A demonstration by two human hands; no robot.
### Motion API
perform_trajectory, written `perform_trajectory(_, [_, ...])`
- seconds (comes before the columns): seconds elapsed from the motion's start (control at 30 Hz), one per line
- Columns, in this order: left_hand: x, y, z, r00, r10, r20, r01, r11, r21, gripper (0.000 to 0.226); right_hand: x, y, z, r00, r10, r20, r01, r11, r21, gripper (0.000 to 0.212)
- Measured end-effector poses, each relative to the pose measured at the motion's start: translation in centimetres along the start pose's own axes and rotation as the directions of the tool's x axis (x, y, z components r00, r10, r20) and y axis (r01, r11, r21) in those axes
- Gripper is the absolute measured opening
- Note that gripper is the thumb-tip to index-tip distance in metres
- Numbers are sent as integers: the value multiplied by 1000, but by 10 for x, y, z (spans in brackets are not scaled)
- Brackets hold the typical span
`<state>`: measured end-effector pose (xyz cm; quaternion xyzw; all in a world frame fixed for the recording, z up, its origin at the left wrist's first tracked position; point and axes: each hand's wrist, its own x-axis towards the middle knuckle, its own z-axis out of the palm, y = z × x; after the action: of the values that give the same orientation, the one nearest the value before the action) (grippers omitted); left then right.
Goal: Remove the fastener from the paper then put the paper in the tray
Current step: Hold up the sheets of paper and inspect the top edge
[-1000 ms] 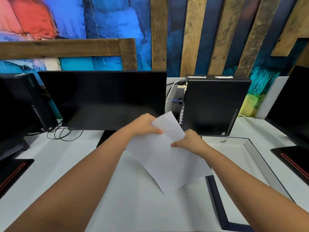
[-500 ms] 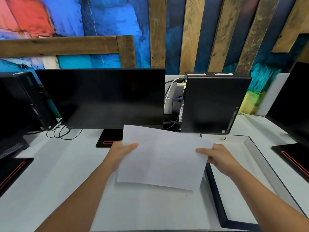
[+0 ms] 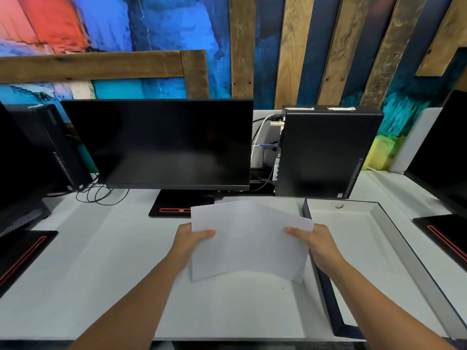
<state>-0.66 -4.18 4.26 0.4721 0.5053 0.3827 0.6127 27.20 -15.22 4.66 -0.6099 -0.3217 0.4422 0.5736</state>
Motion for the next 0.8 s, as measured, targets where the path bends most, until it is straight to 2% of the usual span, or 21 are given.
perform_trajectory(0.13, [0,2,-1,998,15,-63,-17,999,-34,23,0,-2,2,1000,-15,-18,15,1000,21,25])
perform_trajectory(0.27, [-4,-1,2,998,14,-58,-15,1000,-18,33,-2,8,7,999,15,-29,-15,1000,-15,32])
perform_trajectory(0.4, [-1,8,4,997,38,-67,-41,998,-39,25,3,4,5,997,5,-71,-3,1000,21,34])
perform_trajectory(0.6, [1,-4,4,994,-37,-101,39,999,17,22,-6,16,6,995,72,-69,-72,997,13,25])
perform_trajectory(0.7, [6,18,6,994,78,-79,-75,996,37,22,2,5,5,996,44,-77,-46,998,-33,30])
perform_trajectory(0.8, [15,50,10,954,298,-22,-283,924,259,24,10,-13,2,998,6,-57,-12,993,-115,27])
